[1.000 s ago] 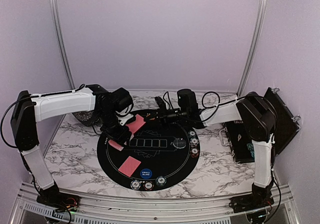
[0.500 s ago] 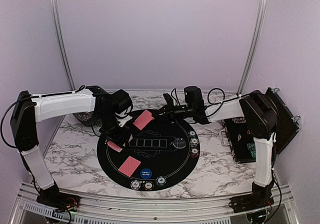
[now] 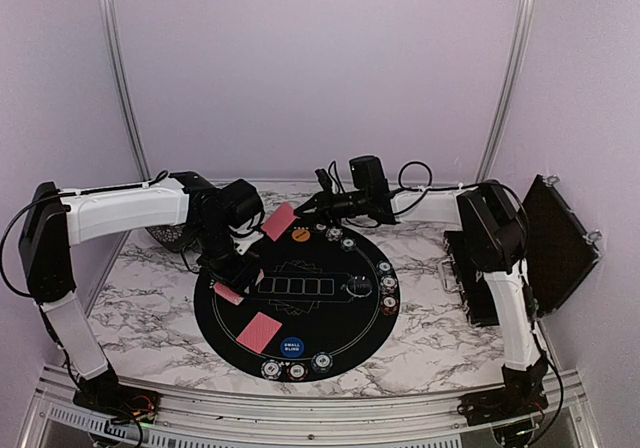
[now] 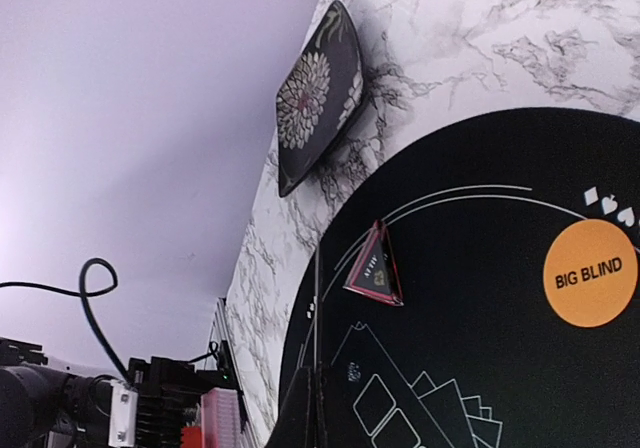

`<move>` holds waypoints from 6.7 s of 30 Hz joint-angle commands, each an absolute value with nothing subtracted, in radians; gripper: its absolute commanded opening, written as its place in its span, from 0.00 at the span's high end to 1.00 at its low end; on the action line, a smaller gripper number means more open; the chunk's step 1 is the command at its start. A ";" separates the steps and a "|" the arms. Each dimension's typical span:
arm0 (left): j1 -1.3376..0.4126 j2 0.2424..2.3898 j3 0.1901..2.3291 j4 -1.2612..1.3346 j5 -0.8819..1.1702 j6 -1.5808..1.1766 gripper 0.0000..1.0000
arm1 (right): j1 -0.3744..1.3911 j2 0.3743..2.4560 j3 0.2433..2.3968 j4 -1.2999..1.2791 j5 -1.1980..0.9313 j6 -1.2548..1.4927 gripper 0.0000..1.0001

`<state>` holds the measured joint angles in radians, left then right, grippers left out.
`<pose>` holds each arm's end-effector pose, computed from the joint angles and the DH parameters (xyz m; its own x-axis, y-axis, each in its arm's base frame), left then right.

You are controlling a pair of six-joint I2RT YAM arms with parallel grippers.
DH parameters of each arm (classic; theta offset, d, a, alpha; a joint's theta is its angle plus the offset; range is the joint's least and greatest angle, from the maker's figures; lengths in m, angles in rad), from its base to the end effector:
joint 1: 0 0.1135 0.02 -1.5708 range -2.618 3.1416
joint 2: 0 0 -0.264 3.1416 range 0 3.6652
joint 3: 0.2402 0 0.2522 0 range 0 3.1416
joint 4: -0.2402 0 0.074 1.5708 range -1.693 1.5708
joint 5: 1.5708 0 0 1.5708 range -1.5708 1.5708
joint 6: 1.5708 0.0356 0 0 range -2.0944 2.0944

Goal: Distribute texas hold em gaming equipment
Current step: Distribute the poker card in the big blind area, then distribute the poker card in the dealer area.

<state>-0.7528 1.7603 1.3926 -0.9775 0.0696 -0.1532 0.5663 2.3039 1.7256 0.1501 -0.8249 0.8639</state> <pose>0.2496 -0.2373 0.2340 -0.8088 0.5491 -0.2107 0.5767 0.8107 -0.1011 0.4281 0.3031 0.1853 -0.9332 0.0182 -0.3589 -0.3362 0.3085 0.8898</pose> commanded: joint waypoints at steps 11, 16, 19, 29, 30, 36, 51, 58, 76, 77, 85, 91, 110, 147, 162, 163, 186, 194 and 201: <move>-0.742 1.714 1.388 -1.020 0.065 -0.155 0.42 | 0.558 2.546 2.097 -0.086 -0.765 0.774 1.00; -0.741 1.714 1.387 -1.022 0.064 -0.155 0.42 | 0.559 2.573 2.127 -0.087 -0.764 0.784 1.00; -0.741 1.717 1.390 -1.022 0.066 -0.153 0.42 | 0.558 2.588 2.144 -0.094 -0.754 0.784 1.00; -0.741 1.719 1.396 -1.025 0.065 -0.148 0.42 | 0.554 2.682 2.290 -0.182 -0.705 0.765 1.00; -0.741 1.719 1.396 -1.025 0.064 -0.149 0.42 | 0.552 2.688 2.298 -0.186 -0.698 0.764 1.00; -0.741 1.720 1.397 -1.025 0.066 -0.144 0.42 | 0.543 2.701 2.349 -0.227 -0.651 0.724 0.98; -0.738 1.730 1.401 -1.025 0.072 -0.136 0.42 | 0.543 2.734 2.424 -0.245 -0.622 0.681 0.70; -0.738 1.730 1.407 -1.025 0.074 -0.136 0.42 | 0.549 2.733 2.448 -0.266 -0.563 0.614 0.59; -0.738 1.728 1.407 -1.024 0.077 -0.139 0.42 | 0.612 2.726 2.470 -0.320 -0.430 0.383 0.30; -0.738 1.728 1.407 -1.025 0.077 -0.140 0.42 | 0.611 2.726 2.470 -0.326 -0.421 0.374 0.29; -0.738 1.733 1.411 -1.025 0.078 -0.139 0.42 | 0.607 2.674 2.464 -0.356 -0.379 0.346 0.24; -0.738 1.733 1.414 -1.025 0.079 -0.140 0.42 | 0.604 2.611 2.430 -0.373 -0.379 0.350 0.23; -0.753 1.764 1.453 -1.030 0.097 -0.154 0.42 | 0.598 2.089 1.629 -0.095 -0.687 0.575 0.28; -0.815 1.822 1.560 -1.037 0.091 -0.146 0.42 | 0.737 2.079 1.338 0.321 -0.960 0.912 0.34; -0.814 1.819 1.570 -1.041 0.086 -0.144 0.42 | 0.752 2.124 1.314 0.472 -0.995 1.034 0.36; -0.815 1.819 1.571 -1.041 0.086 -0.144 0.42 | 0.754 2.127 1.315 0.478 -0.996 1.038 0.36; -0.814 1.824 1.579 -1.045 0.084 -0.142 0.42 | 0.790 2.194 1.371 0.555 -1.000 1.118 0.37; -0.814 1.822 1.580 -1.044 0.081 -0.141 0.42 | 0.790 2.213 1.380 0.516 -0.980 1.101 0.39; -0.813 1.817 1.574 -1.046 0.075 -0.140 0.42 | 0.781 2.194 1.359 0.474 -0.942 1.070 0.43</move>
